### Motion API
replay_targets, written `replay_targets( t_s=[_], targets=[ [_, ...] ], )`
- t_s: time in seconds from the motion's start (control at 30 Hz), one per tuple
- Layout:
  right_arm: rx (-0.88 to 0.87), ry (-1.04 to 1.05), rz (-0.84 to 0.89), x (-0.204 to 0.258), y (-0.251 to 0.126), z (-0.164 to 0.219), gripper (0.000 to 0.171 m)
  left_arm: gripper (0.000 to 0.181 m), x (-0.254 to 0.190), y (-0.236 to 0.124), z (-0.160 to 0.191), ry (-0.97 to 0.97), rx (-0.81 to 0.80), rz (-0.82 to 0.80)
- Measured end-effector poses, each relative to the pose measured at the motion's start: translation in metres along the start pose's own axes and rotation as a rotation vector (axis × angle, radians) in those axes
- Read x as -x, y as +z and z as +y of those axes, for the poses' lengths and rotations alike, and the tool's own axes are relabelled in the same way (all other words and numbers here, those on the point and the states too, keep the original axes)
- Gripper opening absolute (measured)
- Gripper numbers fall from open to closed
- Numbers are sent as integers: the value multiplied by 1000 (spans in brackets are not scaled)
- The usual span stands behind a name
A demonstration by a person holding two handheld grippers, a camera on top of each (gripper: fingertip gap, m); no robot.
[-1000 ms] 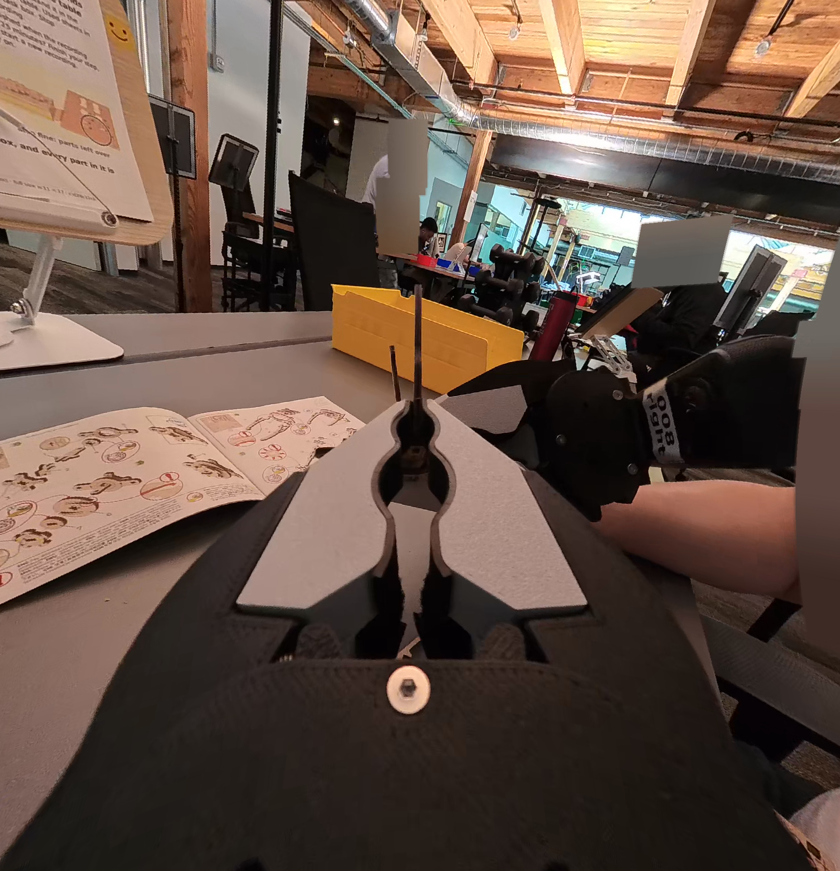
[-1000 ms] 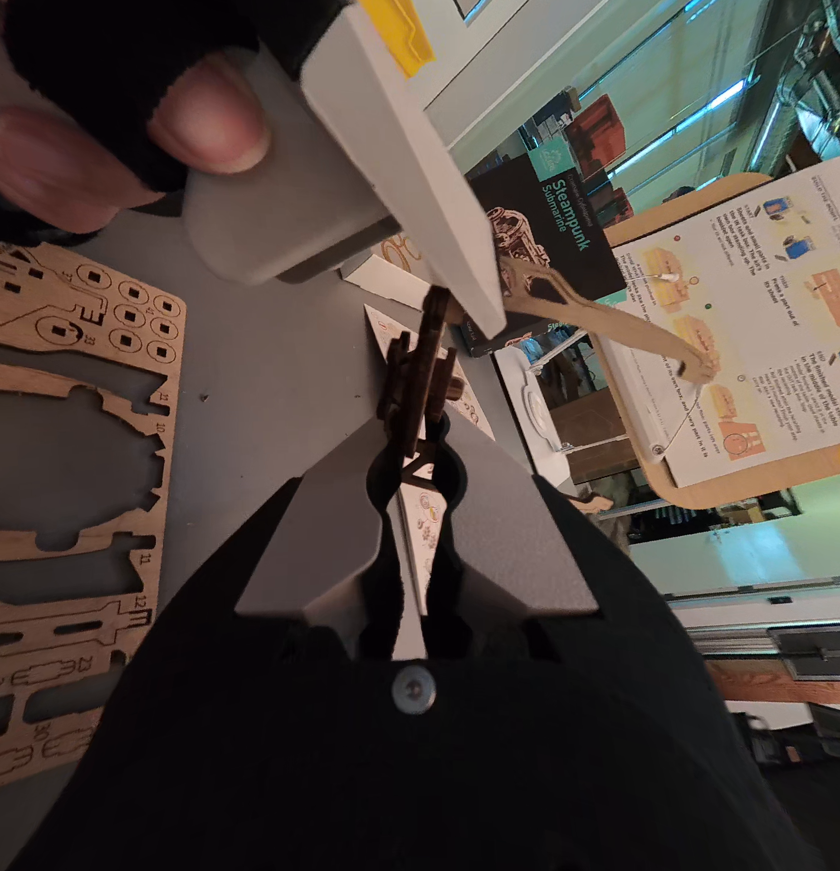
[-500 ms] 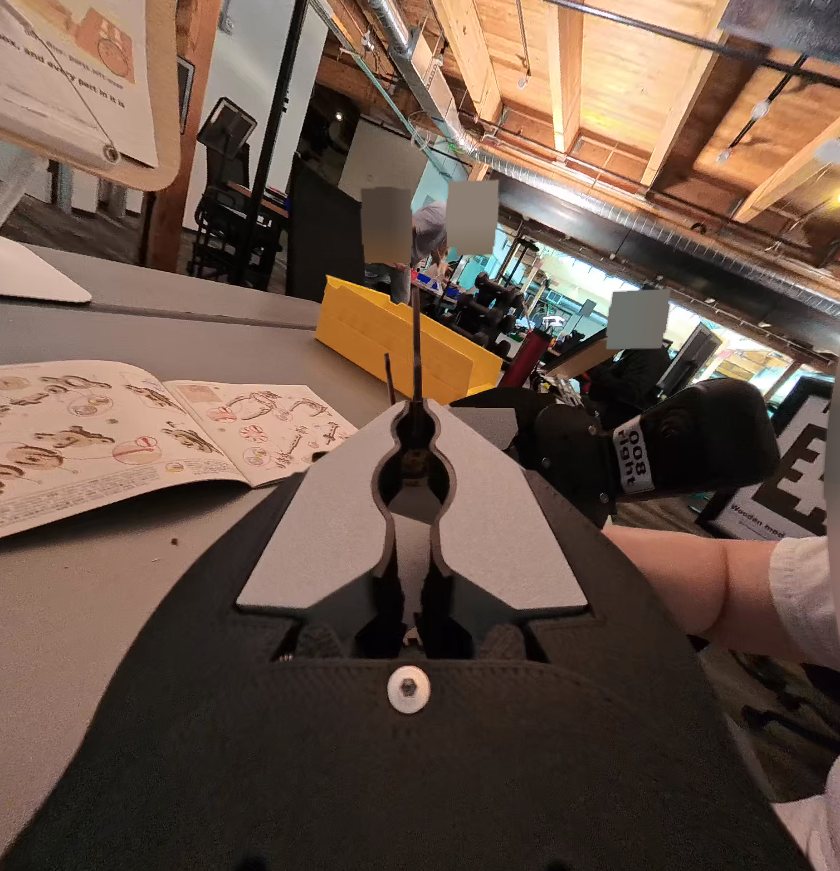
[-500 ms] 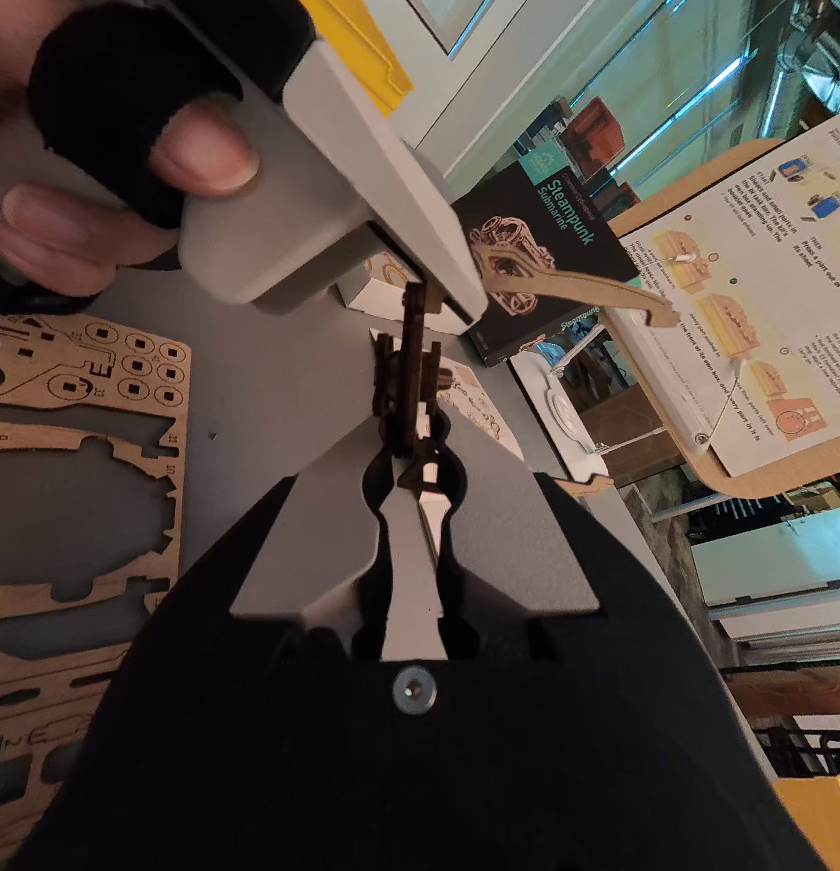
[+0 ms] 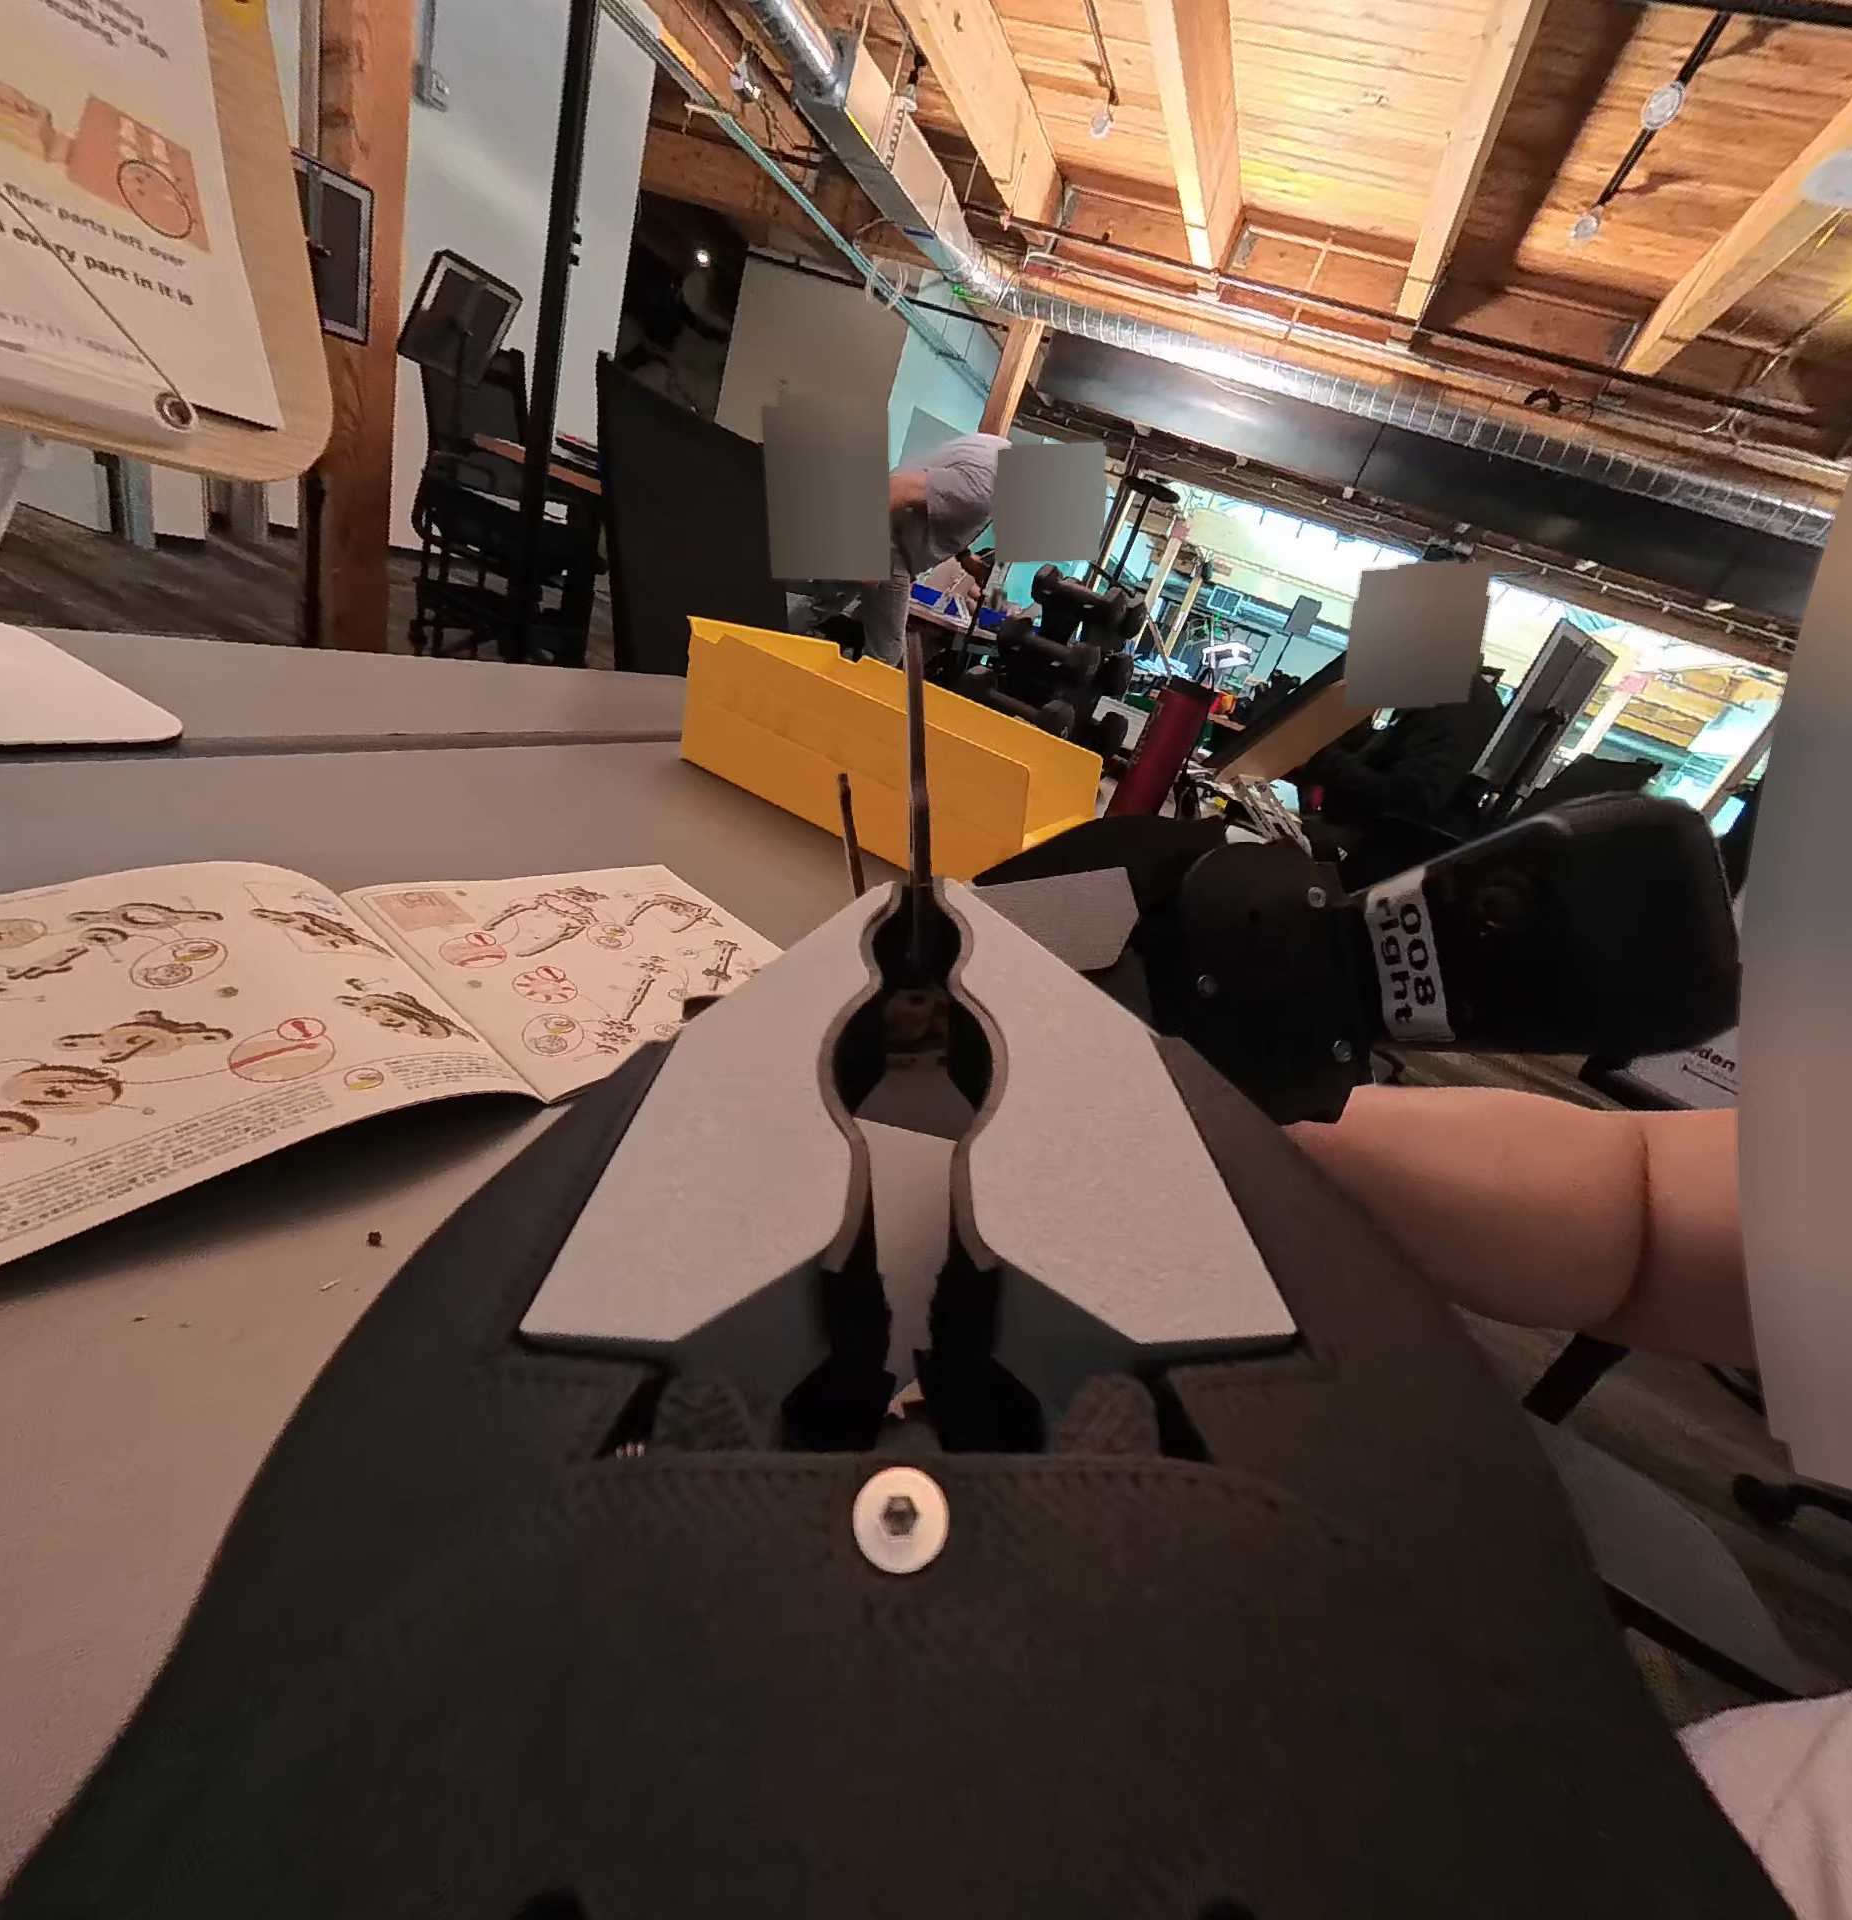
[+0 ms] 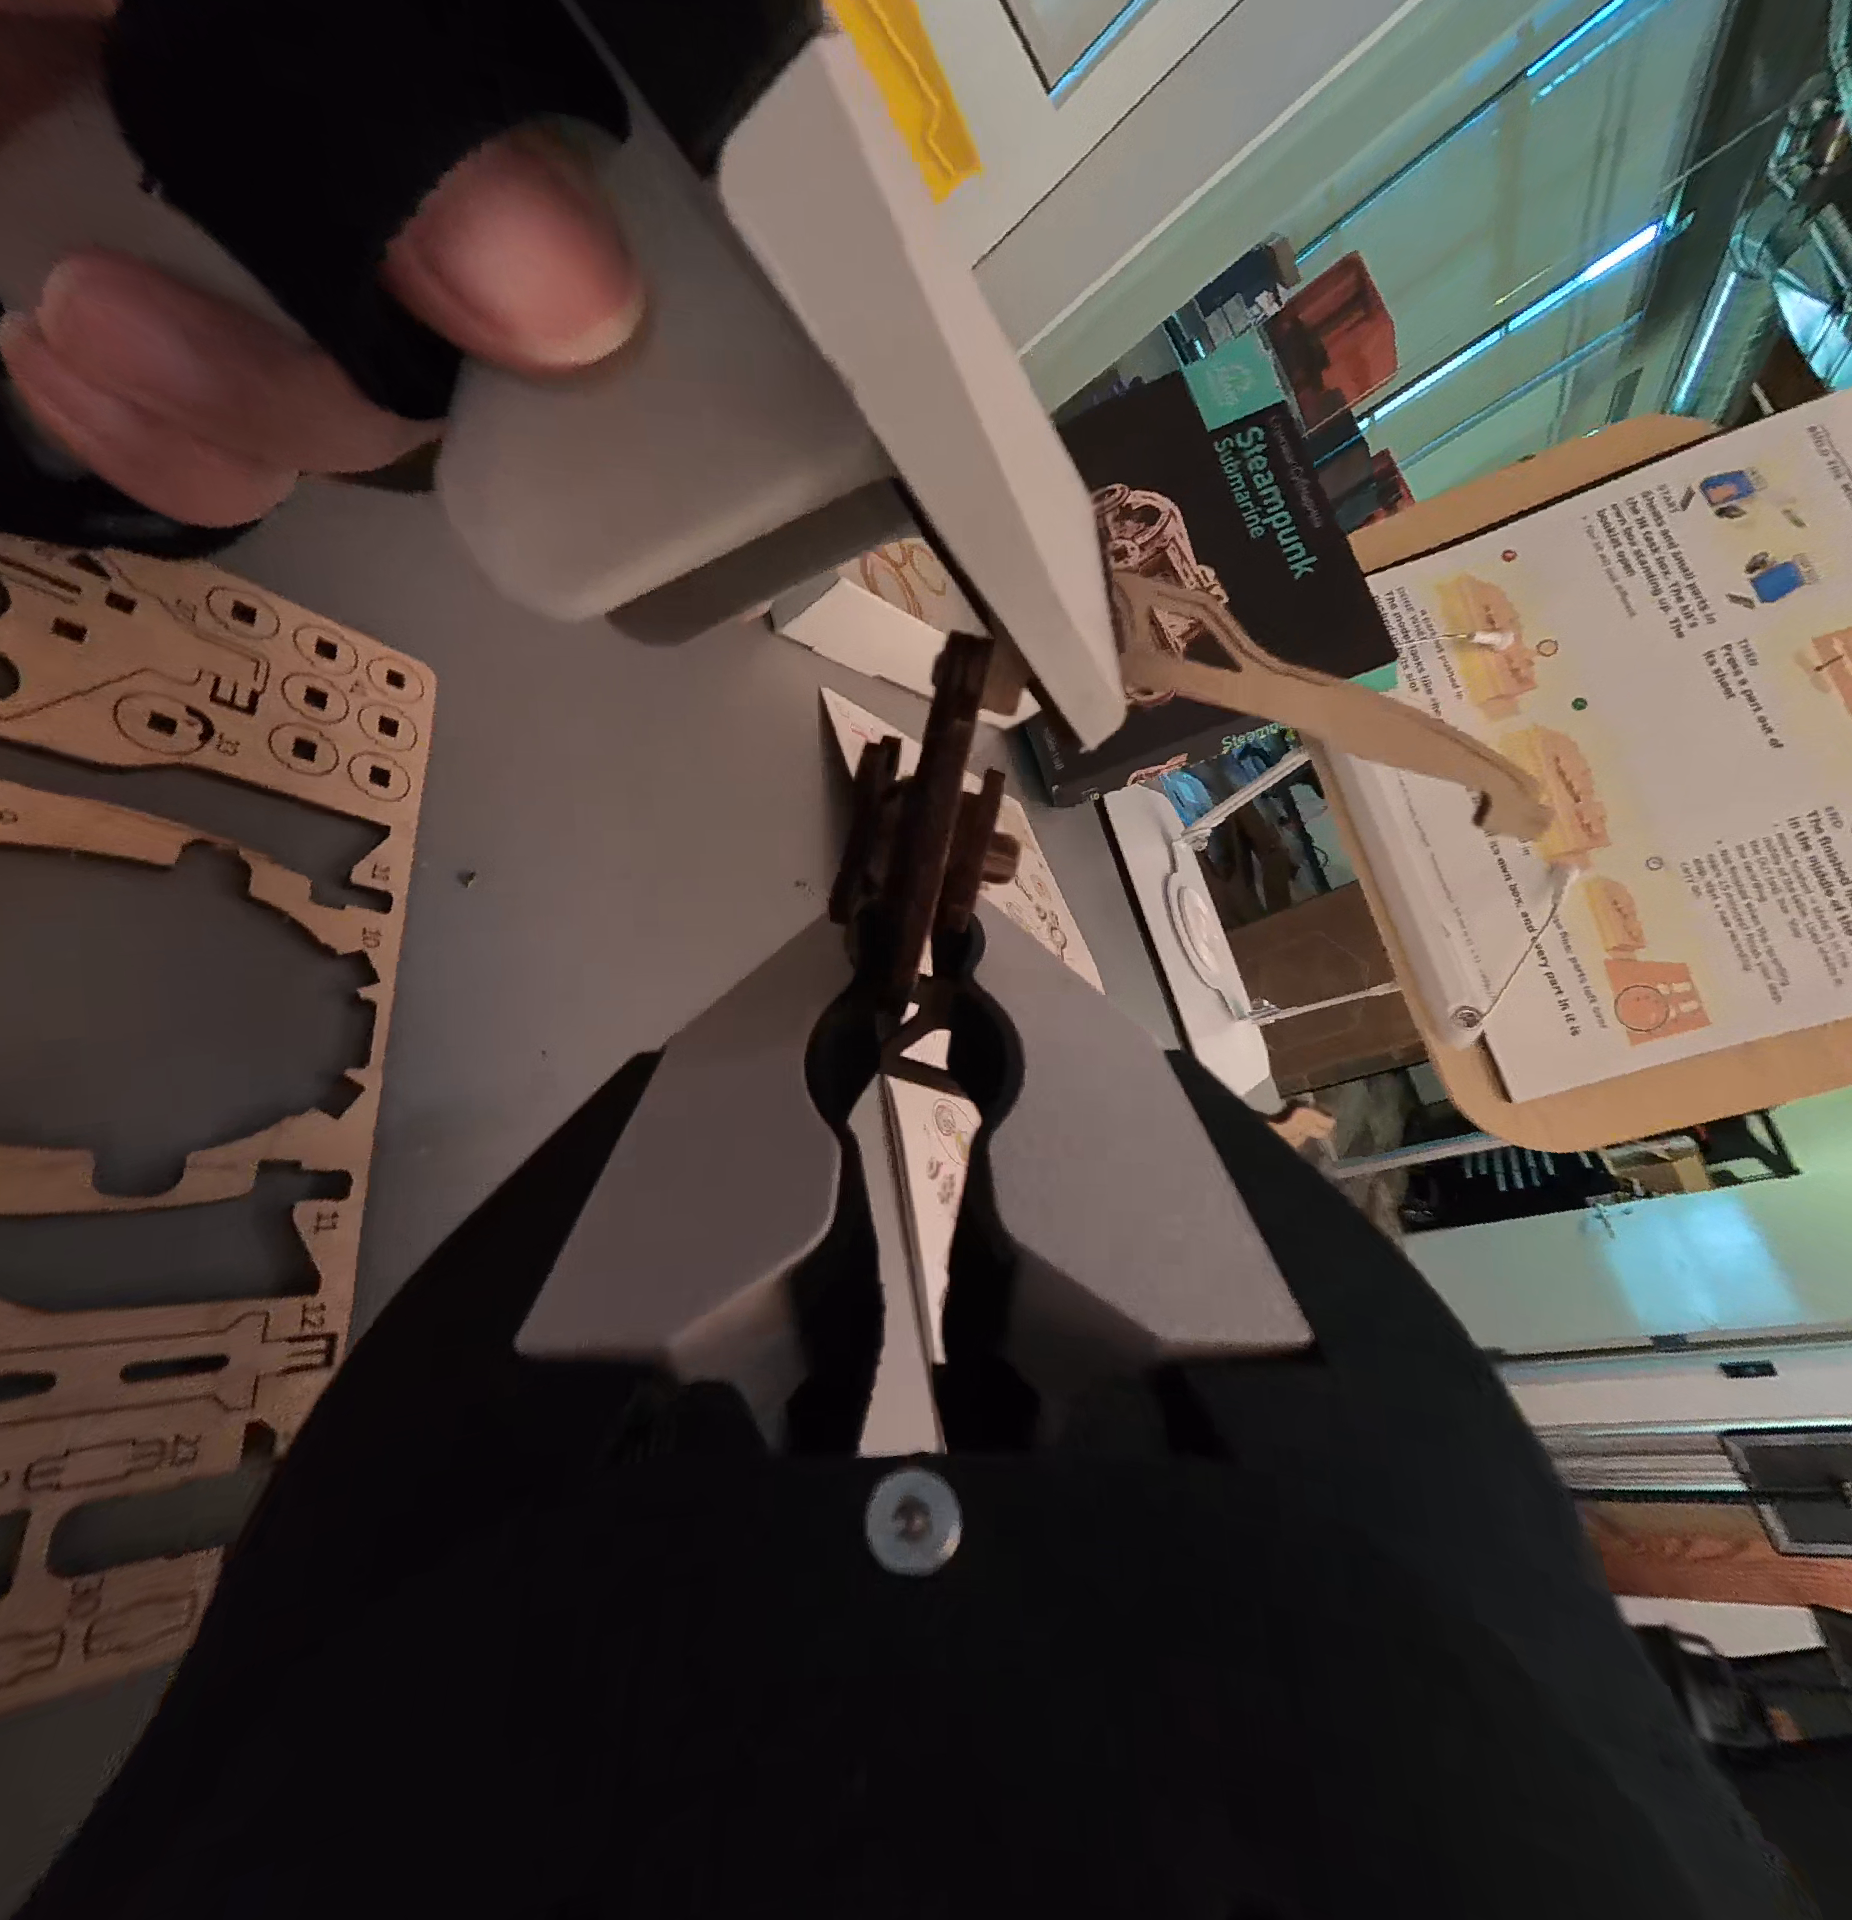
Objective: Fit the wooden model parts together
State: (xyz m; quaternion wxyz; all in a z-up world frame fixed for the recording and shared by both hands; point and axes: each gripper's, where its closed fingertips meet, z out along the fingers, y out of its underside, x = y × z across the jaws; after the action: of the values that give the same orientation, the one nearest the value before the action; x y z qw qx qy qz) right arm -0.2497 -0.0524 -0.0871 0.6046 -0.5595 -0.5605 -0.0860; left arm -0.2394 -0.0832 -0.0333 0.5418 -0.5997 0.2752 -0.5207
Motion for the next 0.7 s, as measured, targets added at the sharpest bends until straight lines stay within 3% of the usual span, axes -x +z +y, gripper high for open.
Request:
replay_targets(
  t_s=[0.17,0.33,0.7],
  targets=[
    [48,-87,29,-3,0,4,5,0,3,0,3,-5,13,-11],
    [-23,98,-29,-5,4,-1,8,0,12,-2,-2,-88,-20,-23],
    [-146,-32,91,-15,-7,-17,27,0,21,-8,-13,-239,-98,16]
  ],
)
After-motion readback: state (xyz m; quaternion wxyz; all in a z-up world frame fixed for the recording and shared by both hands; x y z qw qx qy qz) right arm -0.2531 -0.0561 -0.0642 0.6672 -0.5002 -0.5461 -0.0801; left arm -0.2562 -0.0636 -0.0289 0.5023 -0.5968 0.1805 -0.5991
